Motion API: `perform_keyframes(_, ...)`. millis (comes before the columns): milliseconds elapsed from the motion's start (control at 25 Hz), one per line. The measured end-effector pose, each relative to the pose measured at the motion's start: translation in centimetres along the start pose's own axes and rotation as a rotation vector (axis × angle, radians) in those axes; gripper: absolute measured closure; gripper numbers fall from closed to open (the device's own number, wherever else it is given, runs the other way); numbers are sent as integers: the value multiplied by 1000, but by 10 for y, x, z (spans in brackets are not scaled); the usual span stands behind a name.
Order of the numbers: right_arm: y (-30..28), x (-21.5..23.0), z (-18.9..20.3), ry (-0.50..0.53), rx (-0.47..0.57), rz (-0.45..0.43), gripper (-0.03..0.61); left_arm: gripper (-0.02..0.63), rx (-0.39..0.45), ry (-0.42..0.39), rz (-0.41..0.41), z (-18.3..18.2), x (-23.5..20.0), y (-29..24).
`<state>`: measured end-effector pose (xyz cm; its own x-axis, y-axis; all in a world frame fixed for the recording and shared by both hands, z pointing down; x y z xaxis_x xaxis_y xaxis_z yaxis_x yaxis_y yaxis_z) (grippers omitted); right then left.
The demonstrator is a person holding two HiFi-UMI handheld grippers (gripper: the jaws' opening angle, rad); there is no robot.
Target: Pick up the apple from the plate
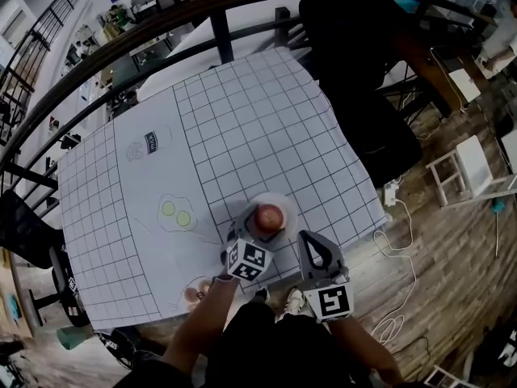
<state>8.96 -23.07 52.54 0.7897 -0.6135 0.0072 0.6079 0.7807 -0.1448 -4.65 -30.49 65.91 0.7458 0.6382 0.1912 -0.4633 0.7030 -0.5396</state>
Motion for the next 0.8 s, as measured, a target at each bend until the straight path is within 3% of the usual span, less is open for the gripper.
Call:
perform_keyframes(400, 5, 2, -2, 15, -1, -1, 555, 206, 6, -19, 12, 1, 0, 1)
perform_keyframes(800, 27, 11, 5, 20, -39, 37, 555, 206, 83, 9, -25, -32, 5, 33)
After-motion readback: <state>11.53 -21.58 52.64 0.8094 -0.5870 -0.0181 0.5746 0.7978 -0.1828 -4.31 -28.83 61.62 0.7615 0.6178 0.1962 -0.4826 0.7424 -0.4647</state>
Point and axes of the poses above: the fingertips, and each gripper's own axes: y backward along the fingers, x to its right, z out of its underside, the point moved 9 cm from there along y, backward along the fingers, and after that the axes turned 11 degrees about -z, right-handed, at the moved point
